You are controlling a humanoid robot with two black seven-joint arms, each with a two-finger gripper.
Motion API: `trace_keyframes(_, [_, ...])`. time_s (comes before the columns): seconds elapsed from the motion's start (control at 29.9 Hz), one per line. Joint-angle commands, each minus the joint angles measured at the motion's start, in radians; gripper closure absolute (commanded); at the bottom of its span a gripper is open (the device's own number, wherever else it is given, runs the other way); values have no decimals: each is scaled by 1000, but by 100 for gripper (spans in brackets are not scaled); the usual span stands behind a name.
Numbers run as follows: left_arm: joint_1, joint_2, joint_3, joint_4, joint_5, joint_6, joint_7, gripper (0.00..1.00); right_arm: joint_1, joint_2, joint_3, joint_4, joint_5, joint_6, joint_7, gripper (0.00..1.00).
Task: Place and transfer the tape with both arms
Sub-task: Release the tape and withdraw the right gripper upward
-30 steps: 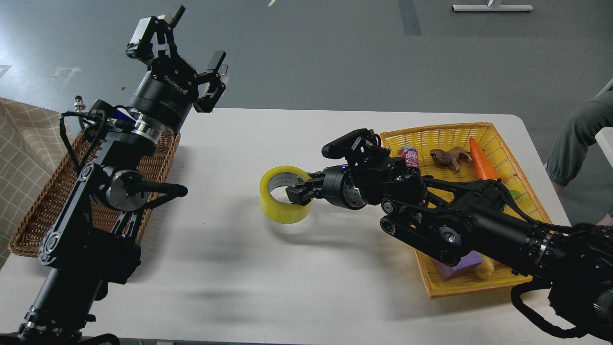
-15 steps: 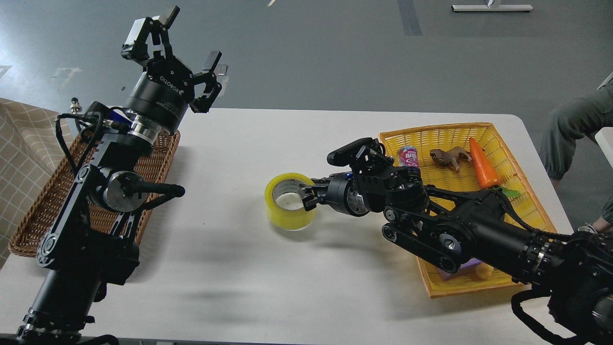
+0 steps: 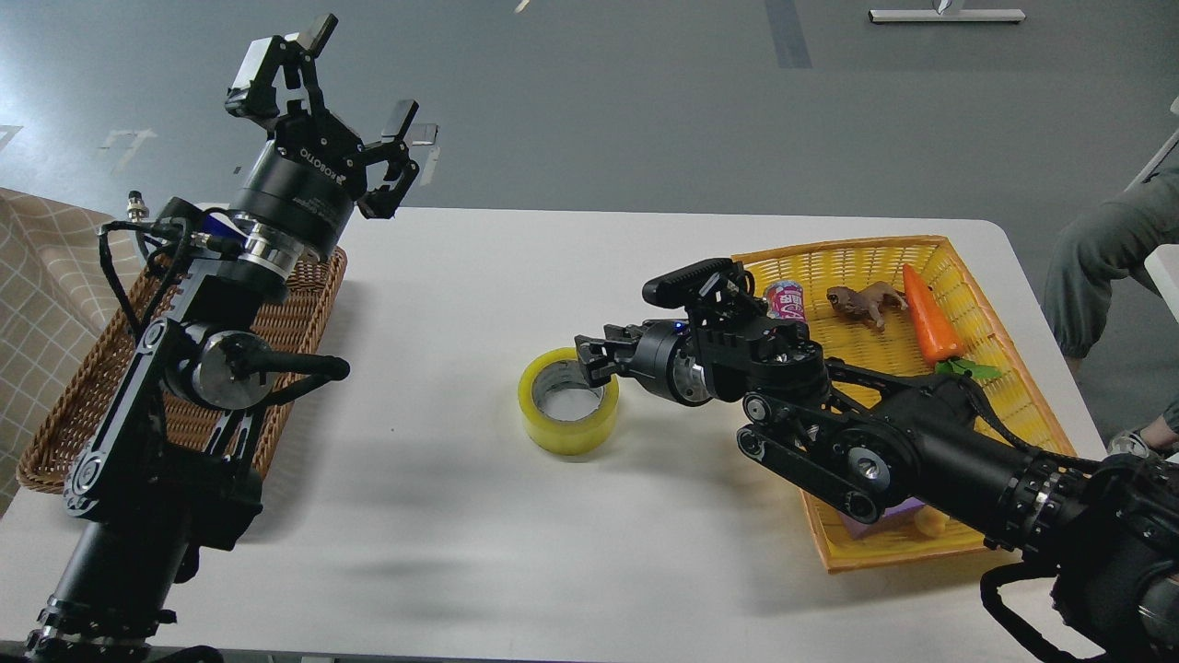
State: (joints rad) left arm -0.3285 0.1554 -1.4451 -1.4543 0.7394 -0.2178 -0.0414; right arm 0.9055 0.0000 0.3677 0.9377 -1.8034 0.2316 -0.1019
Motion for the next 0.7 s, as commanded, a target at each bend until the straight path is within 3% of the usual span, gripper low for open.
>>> trace_keyframes(0.0, [0, 1, 0, 0, 0, 0, 0, 2, 9, 0, 71, 4, 7, -46, -5, 4])
trace_keyframes(0.23, [0, 3, 0, 0, -2, -2, -2, 2, 16, -2, 328, 96, 18, -48, -21, 0])
trace_keyframes(0.43, [-1, 9, 2, 0, -2, -2, -2, 2, -54, -169, 447, 268, 24, -52, -22, 0])
trace_keyframes(0.53, [-3, 3, 3, 2, -2, -2, -2, 2, -123, -290, 471, 452, 25, -87, -21, 0])
trace_keyframes(0.67, [-4, -2, 3, 2, -2, -2, -3, 2, -174, -276, 580, 492, 35, -155, -24, 0])
